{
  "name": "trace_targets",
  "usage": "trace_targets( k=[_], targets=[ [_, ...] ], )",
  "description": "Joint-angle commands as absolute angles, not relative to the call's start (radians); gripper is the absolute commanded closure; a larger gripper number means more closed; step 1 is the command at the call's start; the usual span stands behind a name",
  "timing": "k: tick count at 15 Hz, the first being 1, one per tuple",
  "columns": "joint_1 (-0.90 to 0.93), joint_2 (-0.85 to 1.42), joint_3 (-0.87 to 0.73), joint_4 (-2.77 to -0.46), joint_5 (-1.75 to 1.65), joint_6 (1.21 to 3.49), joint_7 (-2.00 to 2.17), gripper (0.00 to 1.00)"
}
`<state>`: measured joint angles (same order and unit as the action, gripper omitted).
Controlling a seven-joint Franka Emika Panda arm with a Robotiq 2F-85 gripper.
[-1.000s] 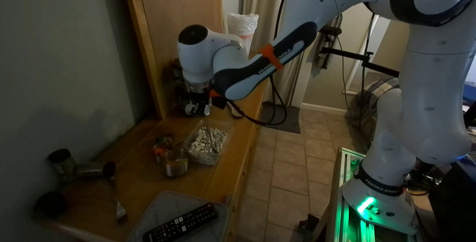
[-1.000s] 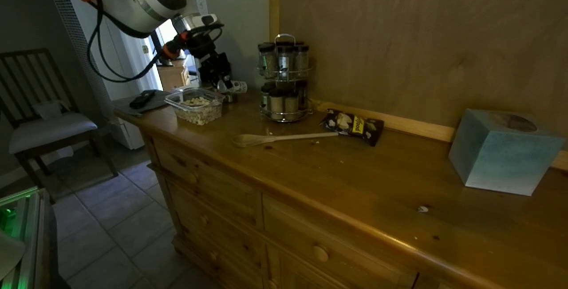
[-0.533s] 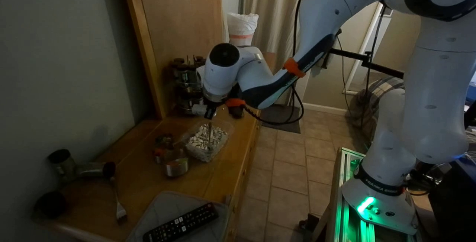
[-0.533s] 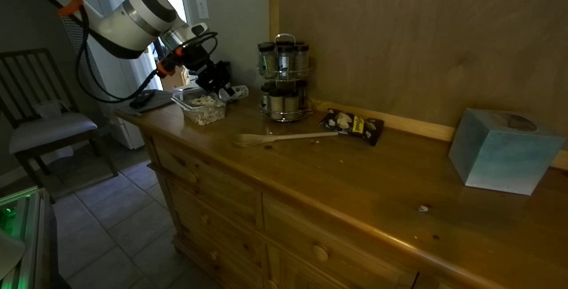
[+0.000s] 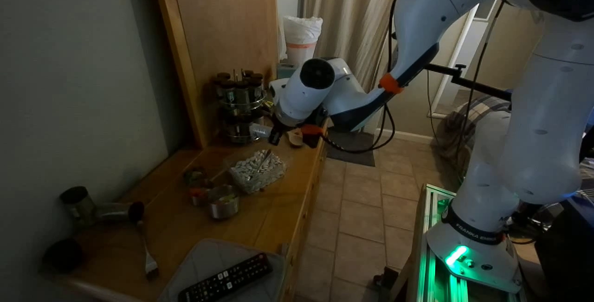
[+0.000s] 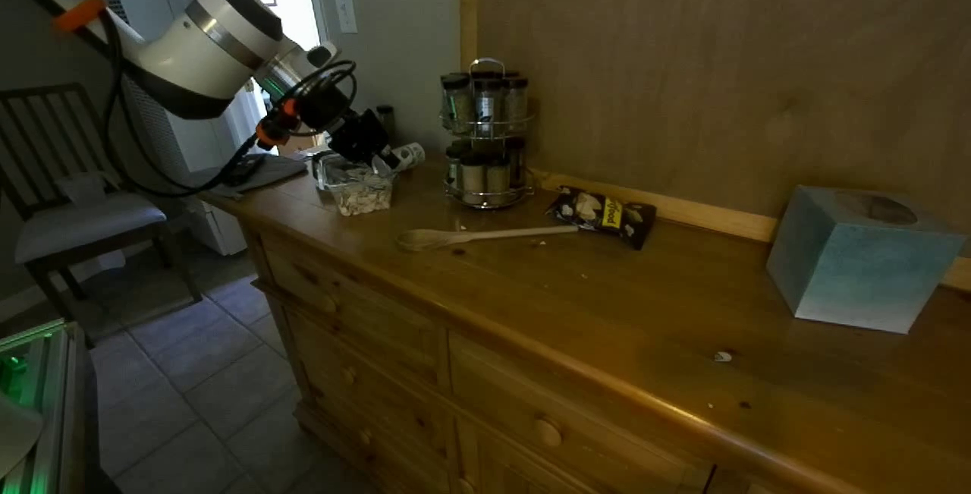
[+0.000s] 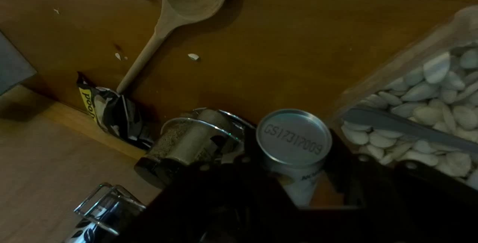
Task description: Move the white bottle forward, then put it upright
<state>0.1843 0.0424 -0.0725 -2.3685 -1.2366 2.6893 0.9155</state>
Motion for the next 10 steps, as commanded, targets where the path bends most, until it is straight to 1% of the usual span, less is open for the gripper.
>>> trace_targets(
  k=[1,8,10],
  targets=[
    [0.175,-0.028,-0.087,-2.417,-1.344,2.764,1.020,0.81],
    [0.163,-0.069,-0.109,-2.519,-1.135,2.734,0.907,0.81],
    [0.158,-0.088,-0.117,-2.548,-1.126,2.704,0.938,0.81]
  ],
)
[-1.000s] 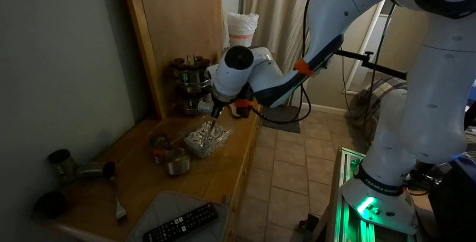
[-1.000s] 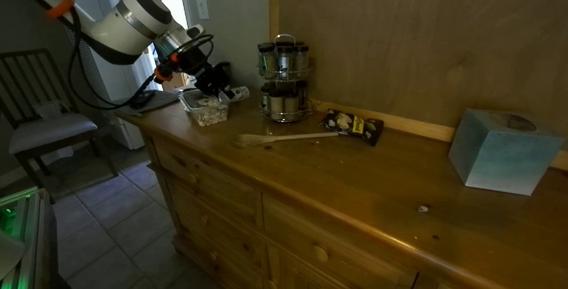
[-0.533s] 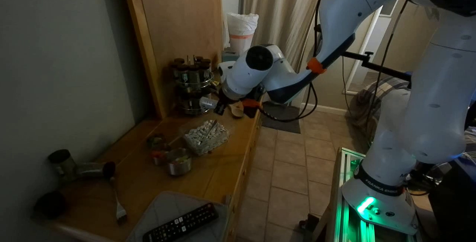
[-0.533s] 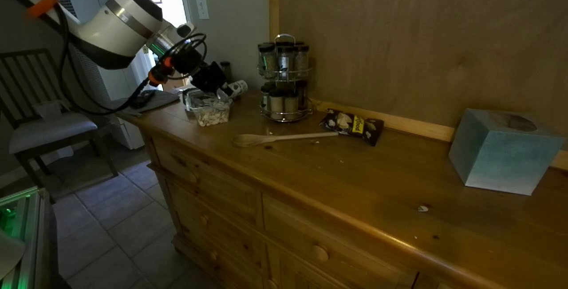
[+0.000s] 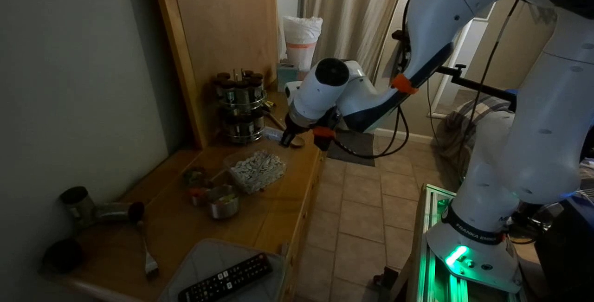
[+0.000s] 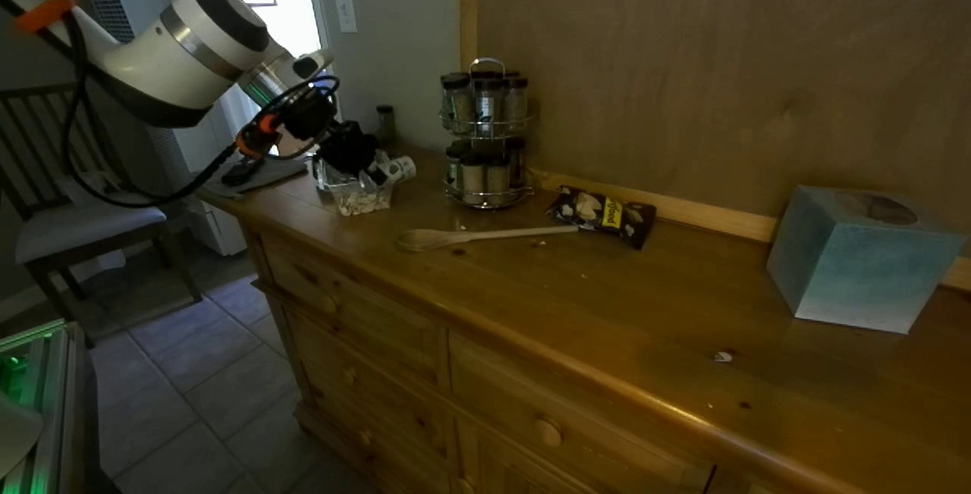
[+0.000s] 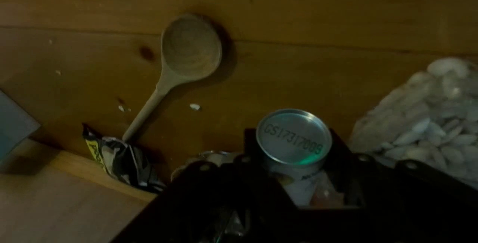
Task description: Move the white bottle forward, then put it upright
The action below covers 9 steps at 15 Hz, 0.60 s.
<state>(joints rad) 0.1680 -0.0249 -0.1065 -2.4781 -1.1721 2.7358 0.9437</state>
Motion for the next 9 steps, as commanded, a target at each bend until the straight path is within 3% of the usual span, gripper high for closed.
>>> trace_targets(
  k=[1,9],
  targets=[
    [0.156,-0.103,-0.121,-2.563,-1.122,2.685,0.953,0.81],
    [0.117,-0.074,-0.150,-2.539,-1.233,2.703,1.032,0.81]
  ],
)
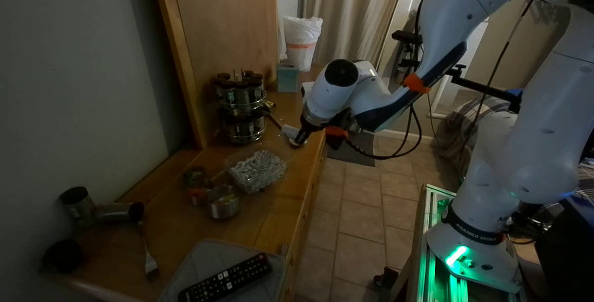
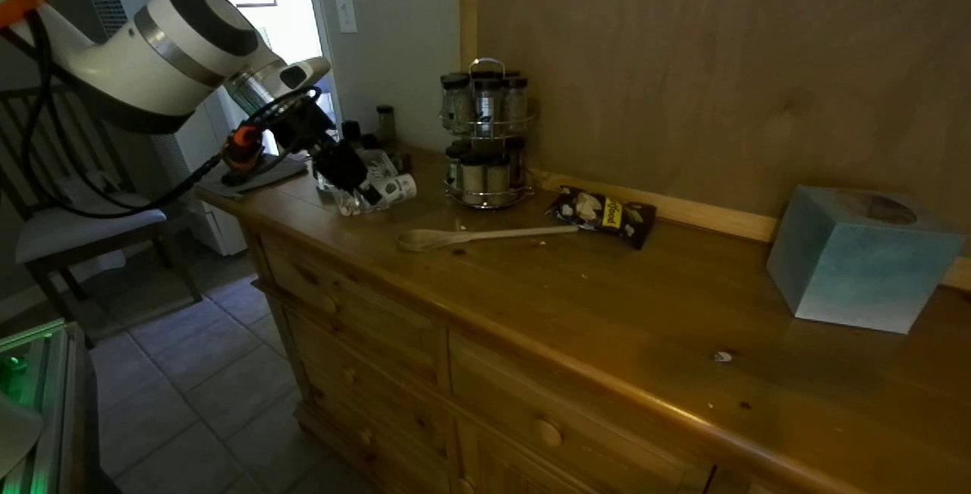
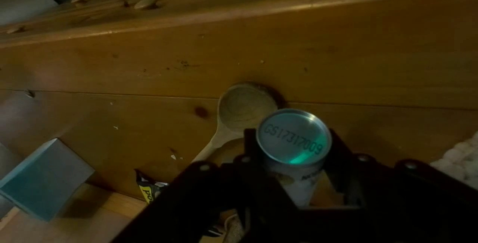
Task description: Move the white bottle forward, then put it upright
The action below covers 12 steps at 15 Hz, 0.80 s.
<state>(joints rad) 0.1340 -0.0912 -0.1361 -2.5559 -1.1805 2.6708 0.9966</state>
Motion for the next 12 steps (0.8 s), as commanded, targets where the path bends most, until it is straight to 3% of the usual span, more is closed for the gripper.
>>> trace_targets(
  k=[1,2,8,9,12],
  targets=[
    [0.114,-0.058,-0.160,-2.533,-1.181,2.713,0.995,0.81],
    [0.126,-0.087,-0.145,-2.552,-1.191,2.678,1.000,0.56],
    [0.119,-0.072,-0.158,-2.548,-1.190,2.691,1.000,0.56],
    [0.119,-0.072,-0.158,-2.548,-1.190,2.691,1.000,0.81],
    [0.107,-0.047,-0.170,-2.529,-1.248,2.778,1.021,0.81]
  ],
)
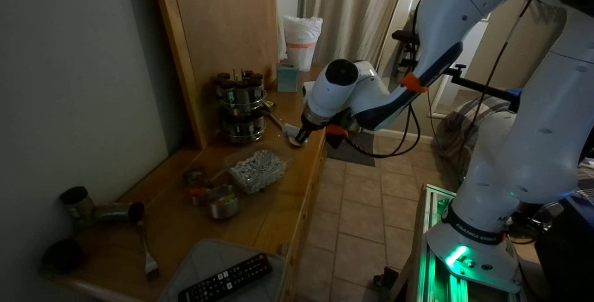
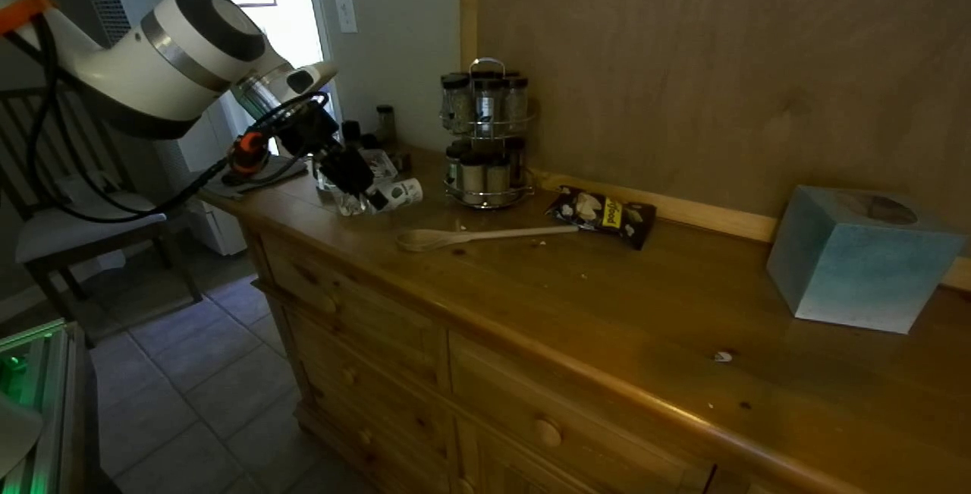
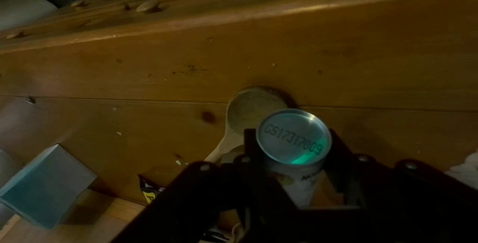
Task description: Move the white bottle forward, then put it upright
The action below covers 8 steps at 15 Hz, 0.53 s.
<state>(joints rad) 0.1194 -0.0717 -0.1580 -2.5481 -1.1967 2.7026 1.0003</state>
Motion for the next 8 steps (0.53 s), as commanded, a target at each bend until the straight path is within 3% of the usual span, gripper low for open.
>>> trace_targets(
  k=[1,8],
  targets=[
    [0.105,-0.039,-0.173,-2.525,-1.259,2.801,1.023,0.81],
    [0.080,0.031,-0.206,-2.492,-1.310,2.954,1.034,0.81]
  ],
)
